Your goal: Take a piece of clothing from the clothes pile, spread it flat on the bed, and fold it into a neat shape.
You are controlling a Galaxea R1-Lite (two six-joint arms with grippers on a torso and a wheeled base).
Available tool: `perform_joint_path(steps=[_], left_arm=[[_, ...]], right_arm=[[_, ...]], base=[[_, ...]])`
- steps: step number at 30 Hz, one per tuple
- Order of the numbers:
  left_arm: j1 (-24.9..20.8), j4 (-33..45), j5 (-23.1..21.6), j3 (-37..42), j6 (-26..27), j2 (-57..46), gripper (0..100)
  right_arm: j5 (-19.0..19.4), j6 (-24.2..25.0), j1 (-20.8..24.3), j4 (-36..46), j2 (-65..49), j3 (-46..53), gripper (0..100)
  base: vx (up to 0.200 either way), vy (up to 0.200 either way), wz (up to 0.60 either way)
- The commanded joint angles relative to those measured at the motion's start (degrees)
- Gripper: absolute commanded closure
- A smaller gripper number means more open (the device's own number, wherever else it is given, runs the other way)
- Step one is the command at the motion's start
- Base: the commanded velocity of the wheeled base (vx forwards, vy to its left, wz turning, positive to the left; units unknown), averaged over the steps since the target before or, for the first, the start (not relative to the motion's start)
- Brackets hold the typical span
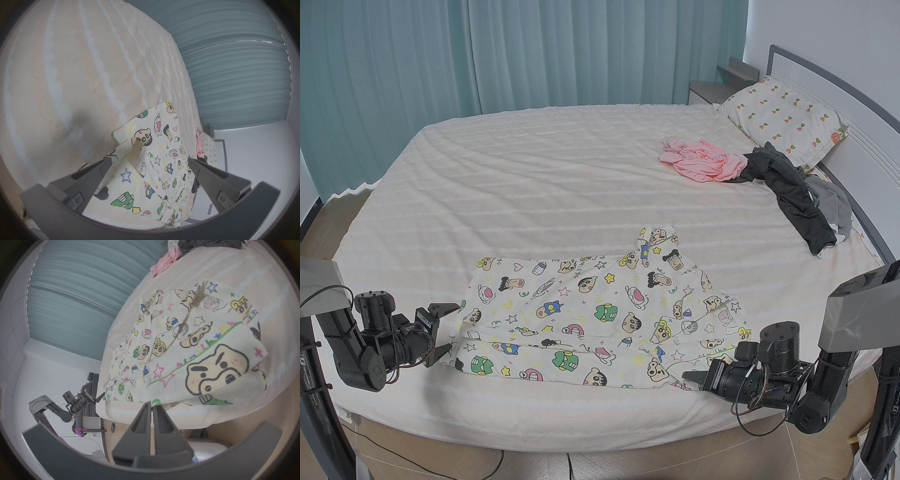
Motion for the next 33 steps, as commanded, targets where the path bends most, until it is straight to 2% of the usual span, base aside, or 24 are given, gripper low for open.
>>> perform_joint_path(steps=[1,4,13,28,29,33], left_arm=[[0.0,0.0,0.0,0.0,0.0,0.1,0],[0.0,0.0,0.3,-0.2,0.0,0.2,0],[-0.8,-1.1,2.4,-0.3,-0.1,1.0,0],[-0.8,-2.0,2.4,0.0,-0.1,1.4,0],[-0.8,-2.0,2.4,-0.1,-0.1,1.4,0],[-0.8,-2.0,2.4,-0.1,-0.1,1.4,0]], right_arm=[[-0.1,0.4,0.6,-1.1,-0.9,-0.1,100],[-0.2,2.9,1.9,-4.7,-1.5,-0.4,100],[-3.7,3.1,4.9,-5.6,-1.7,-1.5,100],[-5.1,3.2,5.6,-5.5,-0.9,-2.2,100],[-5.1,3.1,5.6,-5.5,-0.3,-2.0,0],[-5.0,3.0,6.0,-5.4,1.4,-1.2,0]], base=[[0.000,0.000,0.00],[0.000,0.000,0.00],[0.000,0.000,0.00],[0.000,0.000,0.00],[0.000,0.000,0.00],[0.000,0.000,0.00]])
